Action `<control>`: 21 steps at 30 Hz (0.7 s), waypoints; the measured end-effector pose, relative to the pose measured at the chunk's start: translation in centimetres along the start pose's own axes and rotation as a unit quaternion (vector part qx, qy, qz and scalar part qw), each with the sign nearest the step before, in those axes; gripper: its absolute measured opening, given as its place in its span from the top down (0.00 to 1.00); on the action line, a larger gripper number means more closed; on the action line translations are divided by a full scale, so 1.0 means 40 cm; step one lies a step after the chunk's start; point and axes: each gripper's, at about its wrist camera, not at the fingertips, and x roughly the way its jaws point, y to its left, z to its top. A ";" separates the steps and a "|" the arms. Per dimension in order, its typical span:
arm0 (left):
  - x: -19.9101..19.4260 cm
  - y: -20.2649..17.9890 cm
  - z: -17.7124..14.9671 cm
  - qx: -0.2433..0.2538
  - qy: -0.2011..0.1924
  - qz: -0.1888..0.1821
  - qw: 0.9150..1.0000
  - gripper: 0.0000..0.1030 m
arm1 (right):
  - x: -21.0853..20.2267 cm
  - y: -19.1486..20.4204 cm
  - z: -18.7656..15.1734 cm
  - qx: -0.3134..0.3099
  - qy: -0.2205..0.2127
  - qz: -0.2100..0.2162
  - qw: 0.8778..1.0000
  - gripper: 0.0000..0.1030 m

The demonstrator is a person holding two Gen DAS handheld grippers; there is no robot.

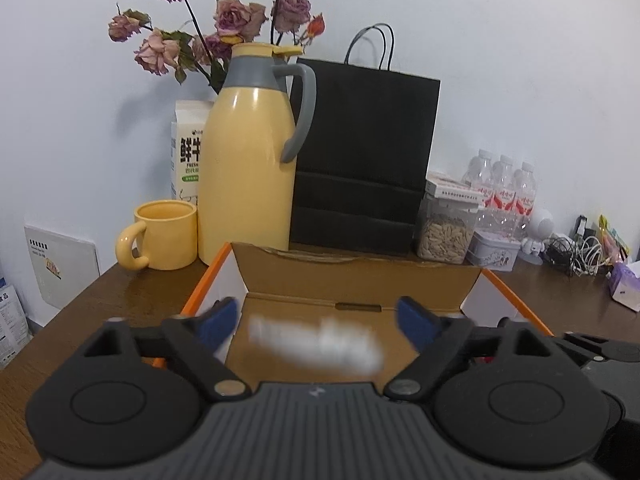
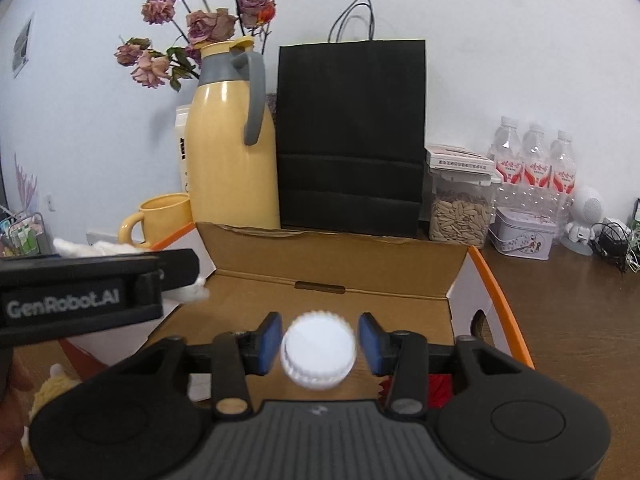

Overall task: Organize objects
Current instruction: 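Carry the tissue with the left gripper while the right gripper carries the cap into the box, then open both grippers over the box and move them back to the table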

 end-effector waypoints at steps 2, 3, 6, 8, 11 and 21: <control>-0.008 0.002 0.002 -0.004 -0.014 0.001 1.000 0.00 | -0.004 -0.005 -0.001 0.005 -0.003 -0.002 1.000 0.10; -0.012 0.003 0.002 -0.006 -0.018 0.001 1.000 0.00 | -0.006 -0.006 -0.001 0.007 -0.004 -0.004 1.000 0.06; -0.018 0.003 0.006 -0.012 -0.019 0.002 1.000 0.00 | -0.007 -0.008 -0.003 0.011 -0.003 -0.008 1.000 0.00; -0.021 0.004 0.006 -0.013 -0.021 0.004 1.000 0.00 | -0.009 -0.007 -0.003 0.011 -0.004 -0.008 1.000 0.00; -0.022 0.006 0.007 -0.015 -0.022 0.004 1.000 0.00 | -0.013 -0.009 -0.002 0.013 -0.007 -0.011 1.000 0.00; -0.052 0.010 0.036 -0.033 -0.038 -0.004 0.999 0.00 | -0.062 -0.008 0.021 0.009 -0.036 -0.011 0.999 0.00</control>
